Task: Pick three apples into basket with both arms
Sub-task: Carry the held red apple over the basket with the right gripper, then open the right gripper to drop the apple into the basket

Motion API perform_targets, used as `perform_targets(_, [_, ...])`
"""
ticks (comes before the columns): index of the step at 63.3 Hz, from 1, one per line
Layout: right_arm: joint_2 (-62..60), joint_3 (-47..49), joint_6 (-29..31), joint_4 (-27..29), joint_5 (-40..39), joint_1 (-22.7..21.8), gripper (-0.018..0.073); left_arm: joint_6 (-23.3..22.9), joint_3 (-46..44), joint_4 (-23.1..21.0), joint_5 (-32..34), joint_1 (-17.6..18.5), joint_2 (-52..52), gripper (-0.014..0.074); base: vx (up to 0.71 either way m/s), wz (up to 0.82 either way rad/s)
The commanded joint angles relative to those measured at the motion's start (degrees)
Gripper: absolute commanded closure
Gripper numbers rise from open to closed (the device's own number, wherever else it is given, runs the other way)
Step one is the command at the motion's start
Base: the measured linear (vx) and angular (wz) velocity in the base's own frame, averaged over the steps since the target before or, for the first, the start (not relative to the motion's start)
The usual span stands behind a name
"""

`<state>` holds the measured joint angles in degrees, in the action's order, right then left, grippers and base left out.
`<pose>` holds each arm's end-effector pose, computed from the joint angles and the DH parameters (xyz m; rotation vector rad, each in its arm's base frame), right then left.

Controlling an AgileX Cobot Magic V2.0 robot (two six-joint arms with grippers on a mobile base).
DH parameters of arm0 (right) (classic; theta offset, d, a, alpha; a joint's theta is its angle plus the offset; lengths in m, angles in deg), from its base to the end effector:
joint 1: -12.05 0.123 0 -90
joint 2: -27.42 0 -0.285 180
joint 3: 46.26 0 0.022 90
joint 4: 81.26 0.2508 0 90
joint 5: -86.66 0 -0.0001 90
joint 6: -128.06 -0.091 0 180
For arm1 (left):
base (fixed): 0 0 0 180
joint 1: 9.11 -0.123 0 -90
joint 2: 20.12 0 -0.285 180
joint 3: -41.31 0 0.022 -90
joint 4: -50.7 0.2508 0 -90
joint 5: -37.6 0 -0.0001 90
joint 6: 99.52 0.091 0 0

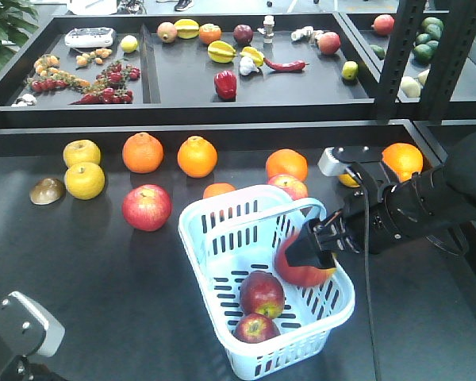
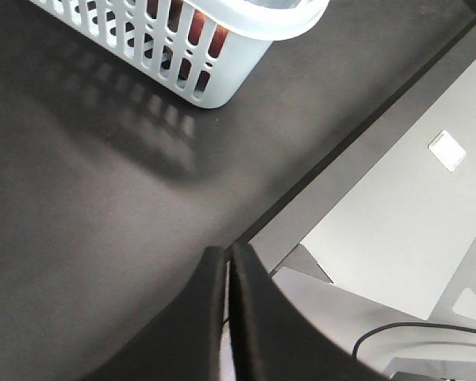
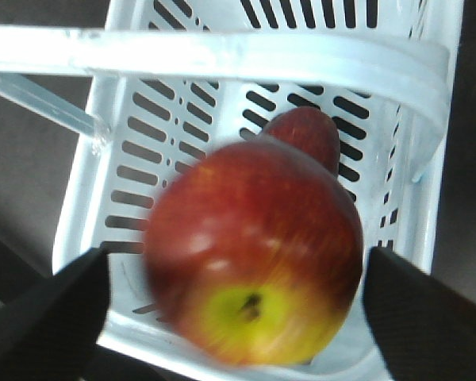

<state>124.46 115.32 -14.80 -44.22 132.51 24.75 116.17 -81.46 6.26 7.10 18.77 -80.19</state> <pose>0.2894 0.1056 0.2436 -0.6404 2.5776 0.6195 0.1132 -0.0966 0.2092 0.6657 2.4004 -0.6899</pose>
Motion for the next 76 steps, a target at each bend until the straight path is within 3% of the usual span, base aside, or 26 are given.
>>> perform_targets(1, [-1.96,1.56,-0.03,2.23,-2.24,-0.1,-0.015,-0.59,-1.09,-1.9,1.24,0.18,0.72,0.0603,0.0,0.0])
perform_targets(15, [-1.96,1.56,-0.03,2.24,-2.5,-0.1,-0.0113,-0.59,-1.09,-1.9,1.24,0.18,0.72,0.0603,0.0,0.0])
perform_targets(22, [-2.44,1.56,0.87,2.24,0.34,-0.1,-0.0003,-0.59,-1.09,-1.9,1.24,0.18,0.72,0.0603,0.0,0.0])
perform_targets(32, [-5.5,1.56,2.16,2.17,5.05,-0.1,0.0302,-0.59,-1.09,-1.9,1.24,0.18,0.72,0.0603,0.0,0.0])
perform_targets(39, [-9.38,1.39,5.68,1.31,8.12,-0.24,0.0568,-0.59,-1.09,-1.9,1.24,0.18,0.72,0.0603,0.0,0.0])
perform_targets(53, [-20.7,-6.66,5.38,0.06,7.32,-0.24,0.0566,-0.59,-1.09,-1.9,1.24,0.18,0.72,0.0603,0.0,0.0])
perform_targets(65, [-33.39,-24.85,5.52,-2.32,-7.41,-0.24,0.0565,-0.59,-1.09,-1.9,1.24,0.18,0.72,0.0603,0.0,0.0])
perform_targets(76, [-41.16,-35.56,5.26,-2.35,-14.73,-0.24,0.0564,-0.59,-1.09,-1.9,1.24,0.18,0.72,0.0603,0.0,0.0])
